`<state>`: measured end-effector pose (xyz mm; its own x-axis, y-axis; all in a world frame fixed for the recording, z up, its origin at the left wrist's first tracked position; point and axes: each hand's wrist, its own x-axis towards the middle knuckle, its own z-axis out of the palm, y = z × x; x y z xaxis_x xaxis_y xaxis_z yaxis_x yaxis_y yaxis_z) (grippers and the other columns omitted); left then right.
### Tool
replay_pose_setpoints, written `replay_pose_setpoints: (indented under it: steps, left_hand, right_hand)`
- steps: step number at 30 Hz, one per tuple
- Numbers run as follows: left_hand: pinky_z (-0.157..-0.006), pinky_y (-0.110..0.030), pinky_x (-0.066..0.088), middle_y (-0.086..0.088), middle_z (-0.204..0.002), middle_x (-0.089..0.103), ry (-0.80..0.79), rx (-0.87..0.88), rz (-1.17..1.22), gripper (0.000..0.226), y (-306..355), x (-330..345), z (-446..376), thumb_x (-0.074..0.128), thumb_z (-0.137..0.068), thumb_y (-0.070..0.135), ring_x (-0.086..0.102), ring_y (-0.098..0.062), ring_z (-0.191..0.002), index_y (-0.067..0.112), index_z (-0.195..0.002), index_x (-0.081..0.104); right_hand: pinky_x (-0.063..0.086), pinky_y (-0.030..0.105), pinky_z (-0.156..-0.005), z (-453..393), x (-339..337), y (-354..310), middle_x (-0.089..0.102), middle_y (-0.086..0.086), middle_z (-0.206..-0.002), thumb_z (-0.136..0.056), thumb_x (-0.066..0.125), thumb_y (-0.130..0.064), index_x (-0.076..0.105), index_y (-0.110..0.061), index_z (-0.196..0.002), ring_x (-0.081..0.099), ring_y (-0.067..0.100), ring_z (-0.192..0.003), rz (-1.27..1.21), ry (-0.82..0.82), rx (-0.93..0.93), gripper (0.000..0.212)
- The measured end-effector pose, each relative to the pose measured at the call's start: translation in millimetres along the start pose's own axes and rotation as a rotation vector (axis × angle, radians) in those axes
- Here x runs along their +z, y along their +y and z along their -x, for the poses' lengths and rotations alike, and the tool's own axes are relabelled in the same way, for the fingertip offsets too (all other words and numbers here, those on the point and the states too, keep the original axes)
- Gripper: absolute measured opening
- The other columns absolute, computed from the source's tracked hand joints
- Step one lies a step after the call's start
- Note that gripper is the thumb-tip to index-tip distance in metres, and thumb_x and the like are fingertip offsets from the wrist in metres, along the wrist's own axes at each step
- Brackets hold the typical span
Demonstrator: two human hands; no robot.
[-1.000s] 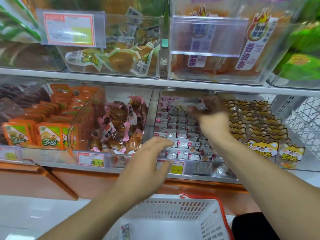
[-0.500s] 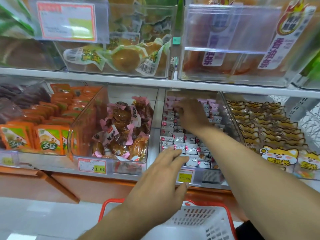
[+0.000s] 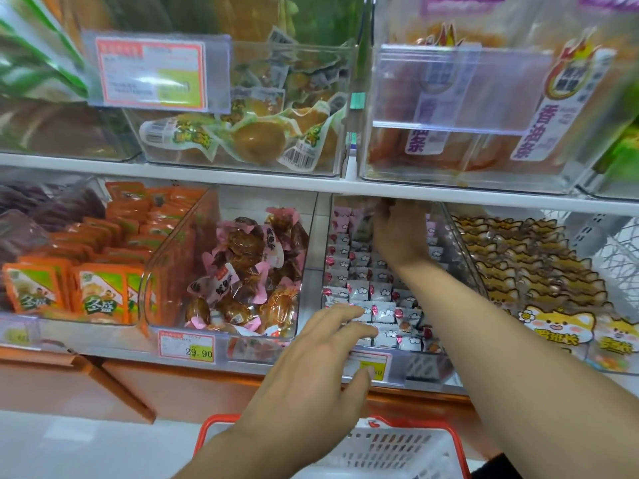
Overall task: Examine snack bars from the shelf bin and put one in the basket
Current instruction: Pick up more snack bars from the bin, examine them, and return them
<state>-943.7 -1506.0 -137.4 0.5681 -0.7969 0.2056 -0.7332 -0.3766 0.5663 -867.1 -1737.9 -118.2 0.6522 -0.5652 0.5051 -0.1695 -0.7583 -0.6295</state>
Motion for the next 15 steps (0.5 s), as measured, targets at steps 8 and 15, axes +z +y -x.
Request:
replay_pose_setpoints:
  steps: [8,15]
  left_hand:
    - [-0.088,-0.030,0.057,0.016,-0.101,0.073,0.253,-0.443,0.769,0.031,3.0,-11.7,-3.2,0.074,-0.090,0.029,0.071,-0.010,-0.095,0.040,-0.116,0.061]
    - [-0.072,-0.025,0.060,-0.009,-0.104,0.078,0.317,-0.594,1.324,0.047,-1.9,-23.2,-6.8,0.067,-0.078,0.035,0.076,-0.027,-0.097,0.011,-0.119,0.066]
  right_hand:
    - [0.061,0.028,-0.077,52.8,-50.1,-31.7,0.070,-0.001,-0.099,-0.101,0.051,0.001,0.059,-0.006,-0.109,0.070,0.018,-0.091,-0.873,0.157,0.553,0.014]
    - [0.061,0.026,-0.072,120.7,-83.7,-44.4,0.077,0.016,-0.101,-0.101,0.055,-0.004,0.062,-0.002,-0.099,0.076,0.024,-0.093,-1.183,-0.270,0.788,0.008]
